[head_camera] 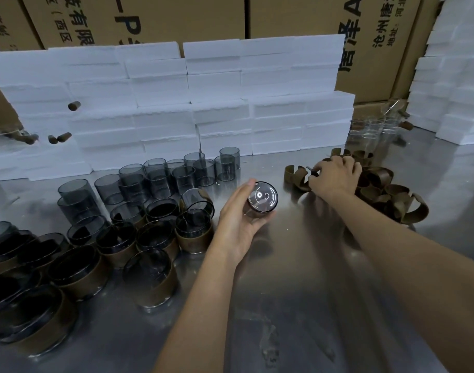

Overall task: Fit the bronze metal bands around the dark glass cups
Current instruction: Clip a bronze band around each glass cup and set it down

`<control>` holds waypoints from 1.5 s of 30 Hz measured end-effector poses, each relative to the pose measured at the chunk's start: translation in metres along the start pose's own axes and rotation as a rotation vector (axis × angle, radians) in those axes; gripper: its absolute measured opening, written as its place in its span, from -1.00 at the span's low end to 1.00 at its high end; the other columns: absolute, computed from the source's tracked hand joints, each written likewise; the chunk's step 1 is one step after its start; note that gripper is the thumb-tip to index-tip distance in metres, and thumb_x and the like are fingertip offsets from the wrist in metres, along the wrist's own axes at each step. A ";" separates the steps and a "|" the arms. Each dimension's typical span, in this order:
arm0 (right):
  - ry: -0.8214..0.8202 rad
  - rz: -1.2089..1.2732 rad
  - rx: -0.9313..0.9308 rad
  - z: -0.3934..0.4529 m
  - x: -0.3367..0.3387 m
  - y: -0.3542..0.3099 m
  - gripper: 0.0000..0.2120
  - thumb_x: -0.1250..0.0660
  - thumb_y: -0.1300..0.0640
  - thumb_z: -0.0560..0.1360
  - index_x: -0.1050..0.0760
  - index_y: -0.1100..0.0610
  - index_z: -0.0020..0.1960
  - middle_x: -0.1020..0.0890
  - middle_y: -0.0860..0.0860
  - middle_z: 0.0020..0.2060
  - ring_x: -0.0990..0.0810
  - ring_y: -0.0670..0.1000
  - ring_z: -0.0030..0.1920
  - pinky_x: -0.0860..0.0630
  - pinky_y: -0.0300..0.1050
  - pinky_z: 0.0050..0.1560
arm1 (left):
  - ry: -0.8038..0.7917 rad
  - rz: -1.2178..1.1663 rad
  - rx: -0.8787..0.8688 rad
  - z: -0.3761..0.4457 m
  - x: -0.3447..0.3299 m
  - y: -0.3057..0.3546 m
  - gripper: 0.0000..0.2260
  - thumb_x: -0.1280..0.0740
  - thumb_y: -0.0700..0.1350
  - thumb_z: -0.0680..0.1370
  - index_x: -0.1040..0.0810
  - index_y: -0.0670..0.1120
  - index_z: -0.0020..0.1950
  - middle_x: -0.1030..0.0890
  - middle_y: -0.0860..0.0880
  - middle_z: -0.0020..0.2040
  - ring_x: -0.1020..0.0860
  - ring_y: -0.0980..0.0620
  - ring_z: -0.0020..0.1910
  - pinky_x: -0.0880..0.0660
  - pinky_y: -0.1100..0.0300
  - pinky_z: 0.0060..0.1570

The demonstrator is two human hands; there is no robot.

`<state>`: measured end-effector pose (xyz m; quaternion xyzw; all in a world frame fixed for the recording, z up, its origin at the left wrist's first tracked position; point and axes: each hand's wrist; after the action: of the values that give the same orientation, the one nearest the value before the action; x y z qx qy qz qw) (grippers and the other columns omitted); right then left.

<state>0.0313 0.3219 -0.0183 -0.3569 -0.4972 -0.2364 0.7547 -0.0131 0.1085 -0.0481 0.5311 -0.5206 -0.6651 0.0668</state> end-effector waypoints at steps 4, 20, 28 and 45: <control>0.057 0.098 0.062 -0.004 0.002 -0.008 -0.74 -0.28 0.06 0.61 -0.62 0.06 0.24 -0.63 0.16 0.15 -0.50 0.22 0.28 -0.31 0.13 0.44 | 0.016 -0.011 -0.022 0.001 -0.002 0.000 -0.71 -0.43 -0.07 0.58 -0.59 -0.12 0.28 -0.66 -0.14 0.04 -0.64 -0.08 0.07 -0.62 -0.08 0.13; -0.050 0.470 0.436 -0.103 0.028 -0.053 -0.70 -0.29 0.18 0.59 -0.71 -0.10 0.15 -0.54 -0.15 -0.40 -0.50 -0.07 -0.35 -0.36 -0.21 -0.33 | -0.024 0.066 -0.132 -0.005 0.000 -0.004 -0.33 -0.61 0.08 0.34 -0.51 -0.12 0.37 -0.61 -0.15 -0.03 -0.62 -0.07 -0.01 -0.59 0.03 0.06; -0.354 1.146 0.023 -0.110 0.013 -0.058 -0.77 -0.32 -0.16 0.56 -0.61 -0.11 0.14 -0.64 -0.06 0.11 -0.61 -0.17 0.00 -0.53 -0.10 -0.05 | 0.036 0.027 -0.104 0.001 0.000 -0.004 -0.57 -0.52 0.00 0.50 -0.56 -0.14 0.29 -0.59 -0.28 0.19 -0.64 -0.20 0.16 -0.61 0.03 0.01; -0.362 1.233 -0.047 -0.115 -0.013 -0.059 -0.33 -0.08 -0.47 0.55 -0.56 0.03 0.29 -0.68 -0.01 0.13 -0.63 -0.04 0.18 -0.50 -0.03 0.29 | -0.049 0.151 -0.119 0.001 0.001 -0.007 -0.73 -0.56 0.07 0.42 -0.74 -0.04 0.04 -0.67 -0.30 0.15 -0.67 -0.18 0.19 -0.65 0.01 -0.01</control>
<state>0.0509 0.1957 -0.0407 -0.6278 -0.3151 0.2942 0.6481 -0.0113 0.1115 -0.0542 0.4692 -0.5201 -0.7008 0.1353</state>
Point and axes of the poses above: each hand's wrist, its own z-axis towards the middle knuckle, its own x-axis out of the back of the hand, y = z × x
